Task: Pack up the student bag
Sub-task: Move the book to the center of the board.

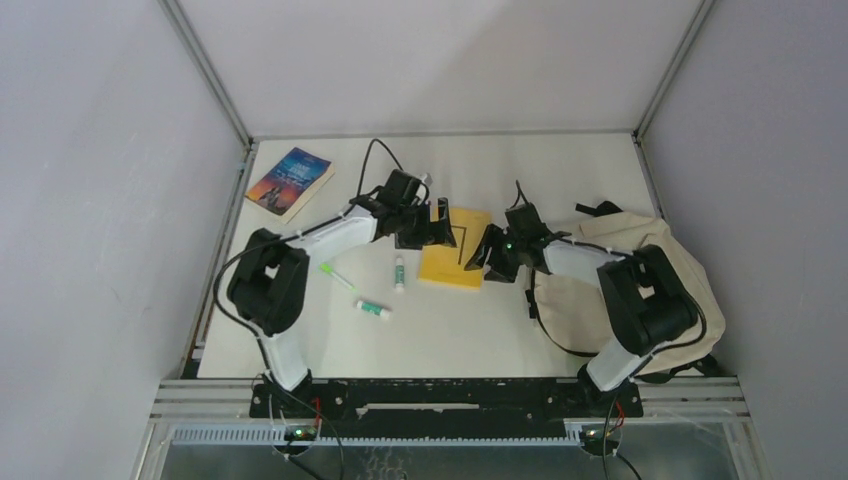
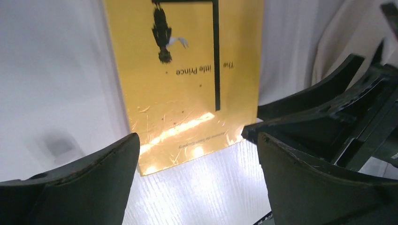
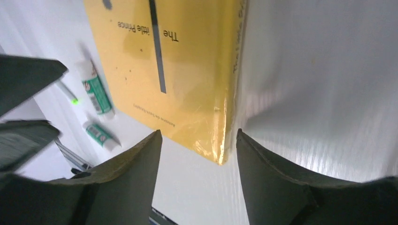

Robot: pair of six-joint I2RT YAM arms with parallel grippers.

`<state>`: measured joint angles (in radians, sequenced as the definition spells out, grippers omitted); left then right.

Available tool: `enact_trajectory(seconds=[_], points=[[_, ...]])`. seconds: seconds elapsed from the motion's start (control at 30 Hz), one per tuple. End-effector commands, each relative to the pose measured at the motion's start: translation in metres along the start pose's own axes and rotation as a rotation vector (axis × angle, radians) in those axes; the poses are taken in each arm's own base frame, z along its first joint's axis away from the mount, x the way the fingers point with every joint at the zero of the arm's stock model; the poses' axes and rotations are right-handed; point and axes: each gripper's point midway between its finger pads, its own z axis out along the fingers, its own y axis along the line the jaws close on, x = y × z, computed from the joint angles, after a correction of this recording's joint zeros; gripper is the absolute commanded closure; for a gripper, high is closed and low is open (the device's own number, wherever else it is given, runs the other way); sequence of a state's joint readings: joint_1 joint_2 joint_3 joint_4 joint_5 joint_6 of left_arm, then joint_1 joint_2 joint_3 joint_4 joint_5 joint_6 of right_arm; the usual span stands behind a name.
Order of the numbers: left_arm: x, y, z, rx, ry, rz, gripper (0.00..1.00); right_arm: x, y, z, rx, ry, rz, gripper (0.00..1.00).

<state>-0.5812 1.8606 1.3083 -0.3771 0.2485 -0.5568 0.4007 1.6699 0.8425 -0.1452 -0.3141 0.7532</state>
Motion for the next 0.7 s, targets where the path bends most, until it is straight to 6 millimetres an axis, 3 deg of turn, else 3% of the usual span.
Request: enact_trajectory(seconds=[0.0,0.1,0.27,0.5,0.67], points=[[-0.028,-0.006,-0.03,0.002,-0.159,0.04,0.0,-0.009,0.016,-0.029,-0.055,-0.072,-0.087,0.29],[-0.032,0.006,-0.025,-0.039,-0.171,0.012,0.0,-0.027,0.01,-0.034,-0.041,-0.133,-0.084,0.19],[-0.041,0.021,-0.004,-0.065,-0.153,-0.009,0.0,-0.049,0.001,-0.024,-0.05,-0.171,-0.019,0.17],[-0.023,0.015,0.026,0.036,0.019,0.027,0.0,-0.042,-0.009,0.009,-0.003,-0.139,0.091,0.22],[-0.006,0.004,0.038,0.131,0.11,-0.004,0.06,-0.043,0.002,0.03,-0.087,-0.117,0.147,0.24]])
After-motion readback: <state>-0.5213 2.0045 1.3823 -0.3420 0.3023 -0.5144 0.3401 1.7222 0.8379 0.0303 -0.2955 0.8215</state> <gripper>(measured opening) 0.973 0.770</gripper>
